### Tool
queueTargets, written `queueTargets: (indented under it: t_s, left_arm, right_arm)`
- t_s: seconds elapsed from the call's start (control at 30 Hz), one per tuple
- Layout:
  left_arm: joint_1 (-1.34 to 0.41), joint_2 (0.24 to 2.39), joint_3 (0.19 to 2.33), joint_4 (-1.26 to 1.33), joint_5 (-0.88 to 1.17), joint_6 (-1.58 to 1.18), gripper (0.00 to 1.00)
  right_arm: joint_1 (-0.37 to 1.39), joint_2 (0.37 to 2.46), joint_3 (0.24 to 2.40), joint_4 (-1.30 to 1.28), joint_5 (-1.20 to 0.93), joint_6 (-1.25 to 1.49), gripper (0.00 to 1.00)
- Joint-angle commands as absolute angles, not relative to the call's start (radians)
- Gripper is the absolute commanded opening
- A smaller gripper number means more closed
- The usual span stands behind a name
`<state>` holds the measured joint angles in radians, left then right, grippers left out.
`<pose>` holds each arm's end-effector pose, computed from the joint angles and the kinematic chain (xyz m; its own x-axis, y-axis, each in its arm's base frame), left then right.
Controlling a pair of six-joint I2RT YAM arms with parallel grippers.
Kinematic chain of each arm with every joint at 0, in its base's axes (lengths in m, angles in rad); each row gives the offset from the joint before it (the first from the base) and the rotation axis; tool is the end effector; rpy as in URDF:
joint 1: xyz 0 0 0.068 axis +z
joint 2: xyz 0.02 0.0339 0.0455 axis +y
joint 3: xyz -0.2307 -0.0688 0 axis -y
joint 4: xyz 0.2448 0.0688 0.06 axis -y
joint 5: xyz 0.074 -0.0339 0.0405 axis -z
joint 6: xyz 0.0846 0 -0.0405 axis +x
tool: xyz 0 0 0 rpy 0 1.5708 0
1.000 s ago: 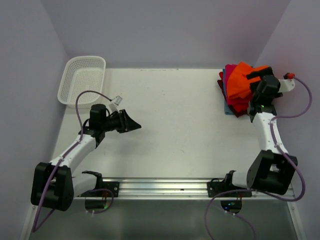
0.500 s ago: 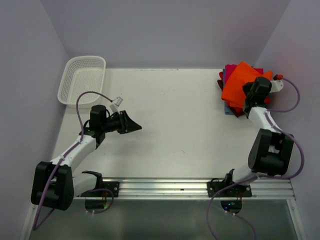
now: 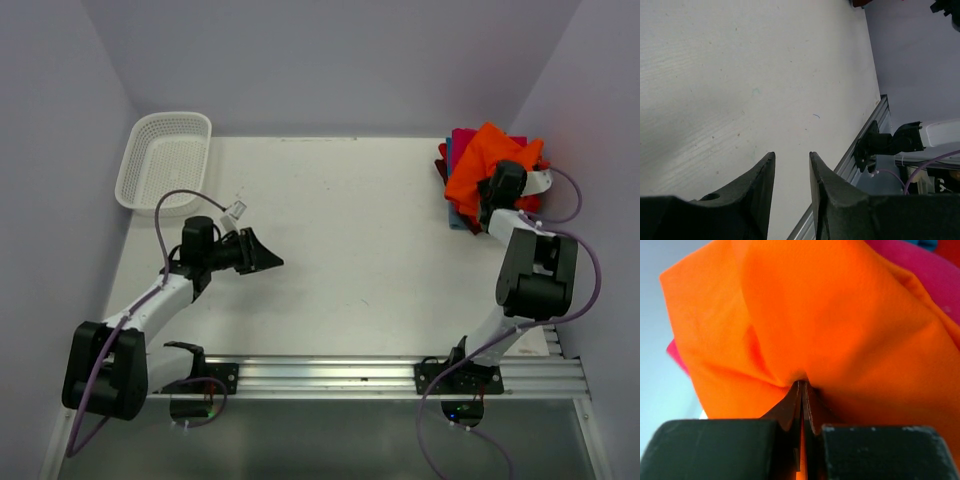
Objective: Fold and stack the t-shirts
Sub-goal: Neatly place the folded tshirt to the corner
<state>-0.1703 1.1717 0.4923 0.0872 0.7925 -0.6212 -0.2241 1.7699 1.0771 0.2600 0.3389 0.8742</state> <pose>0.2551 -0.1050 0.1445 -0.8555 -0.2675 -0.4434 0.2501 0.5363 -0.8061 0.4149 -0.1234 0.1650 0.1241 0.7137 -0.6894 0.6369 0.4755 0.6068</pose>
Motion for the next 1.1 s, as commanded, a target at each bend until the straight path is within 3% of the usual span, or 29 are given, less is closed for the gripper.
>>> queueTargets:
  t_s: [0.0, 0.03, 0.07, 0.13, 0.17, 0.23, 0.33, 0.47, 0.63, 0.77, 1.07]
  left_arm:
    - [-0.164, 1.108, 0.522, 0.161, 0.816, -0.638, 0.38]
    - [-0.164, 1.056, 0.538, 0.163, 0.808, -0.638, 0.51]
    - [-0.164, 1.028, 0.546, 0.163, 0.793, -0.635, 0.57]
    - [-0.164, 0.955, 0.577, 0.16, 0.749, -0.621, 0.76]
    - [-0.164, 0.936, 0.589, 0.156, 0.732, -0.611, 0.8]
    - [-0.164, 0.902, 0.626, 0.147, 0.73, -0.6, 0.93]
    - [-0.164, 0.882, 0.66, 0.129, 0.741, -0.578, 1.0]
    - [-0.166, 0.87, 0.667, 0.109, 0.756, -0.563, 1.0]
    - [-0.166, 0.839, 0.664, 0.003, 0.724, -0.505, 1.0]
    - [-0.166, 0.784, 0.655, -0.119, 0.612, -0.446, 1.0]
    - [-0.166, 0.706, 0.604, -0.129, 0.574, -0.471, 1.0]
  right_arm:
    - [-0.23, 1.596, 0.939, 0.512, 0.226, 0.821, 0.0]
    - [-0.229, 1.542, 0.878, 0.552, 0.181, 0.813, 0.09]
    - [-0.229, 1.496, 0.858, 0.575, 0.097, 0.795, 0.38]
    - [-0.227, 1.359, 0.825, 0.548, -0.029, 0.77, 0.55]
    - [-0.221, 1.32, 0.819, 0.488, -0.154, 0.746, 0.74]
    - [-0.204, 1.211, 0.798, 0.445, -0.274, 0.701, 0.99]
    - [-0.131, 1.038, 0.782, 0.217, -0.362, 0.548, 0.99]
    - [-0.04, 0.875, 0.773, -0.074, -0.414, 0.371, 0.99]
    - [-0.008, 0.802, 0.819, -0.253, -0.532, 0.341, 0.99]
    - [0.124, 0.795, 0.79, -0.272, -0.511, 0.348, 0.99]
    - [0.31, 0.888, 0.735, -0.144, -0.572, 0.417, 0.99]
